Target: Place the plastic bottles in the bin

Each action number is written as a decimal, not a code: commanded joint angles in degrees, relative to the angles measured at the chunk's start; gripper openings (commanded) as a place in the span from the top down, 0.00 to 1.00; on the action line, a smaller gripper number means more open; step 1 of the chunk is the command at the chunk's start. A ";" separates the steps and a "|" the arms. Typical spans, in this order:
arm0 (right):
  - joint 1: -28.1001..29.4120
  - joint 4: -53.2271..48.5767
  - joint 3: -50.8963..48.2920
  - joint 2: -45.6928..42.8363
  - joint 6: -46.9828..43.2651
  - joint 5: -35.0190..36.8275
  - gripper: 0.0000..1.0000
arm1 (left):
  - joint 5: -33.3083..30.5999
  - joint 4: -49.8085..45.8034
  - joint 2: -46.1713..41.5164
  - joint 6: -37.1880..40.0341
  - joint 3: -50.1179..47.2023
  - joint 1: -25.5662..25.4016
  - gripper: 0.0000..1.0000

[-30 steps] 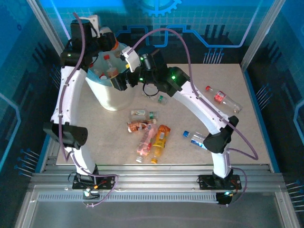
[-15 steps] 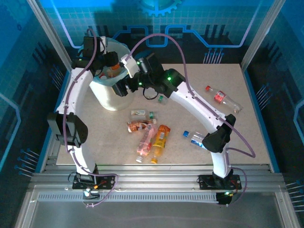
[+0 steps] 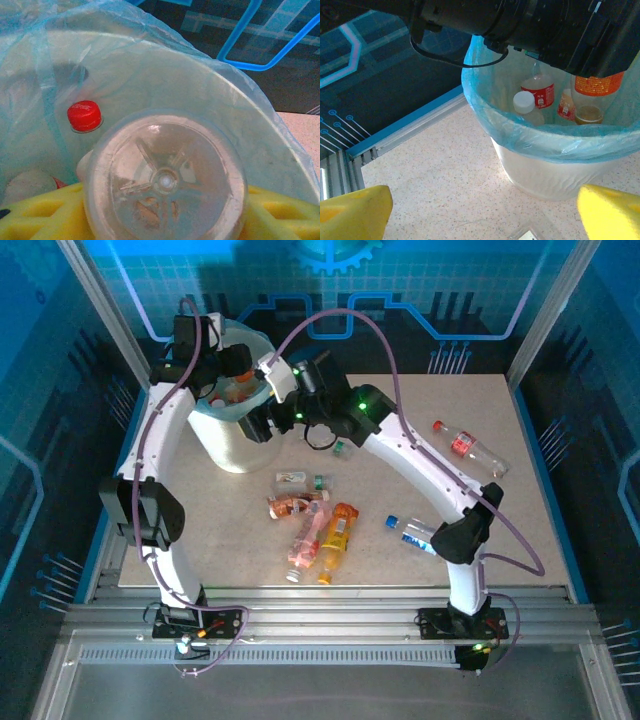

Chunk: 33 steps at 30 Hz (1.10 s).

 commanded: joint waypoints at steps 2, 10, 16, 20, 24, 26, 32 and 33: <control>0.23 -0.05 -0.88 -2.56 0.37 0.48 0.05 | 1.22 0.73 0.07 -0.80 1.59 0.78 0.32; 0.20 0.12 -1.30 -3.04 0.48 0.40 0.06 | 1.47 -0.22 0.53 -1.23 3.30 0.88 0.24; 0.20 -0.62 -1.27 -3.56 0.85 0.68 0.06 | 2.34 -1.68 -0.68 -1.40 4.74 0.90 0.25; 0.19 -2.36 -1.88 -4.66 1.24 1.00 0.06 | 2.93 -3.04 -3.63 -1.82 5.73 0.82 0.25; 0.19 -3.33 -5.95 -8.21 2.34 2.52 0.06 | 3.77 -2.93 -9.31 -2.09 4.49 0.53 0.25; 0.20 -3.48 -9.56 -10.53 3.79 3.87 0.06 | 3.64 -2.55 -13.23 -1.88 2.11 0.03 0.26; 0.27 -2.67 -26.21 -20.37 15.05 10.25 0.06 | 1.87 0.55 -26.85 0.26 -11.42 -4.64 0.26; 0.51 -2.22 -29.97 -22.25 17.78 11.81 0.06 | 1.67 0.94 -29.08 0.59 -13.83 -6.13 0.26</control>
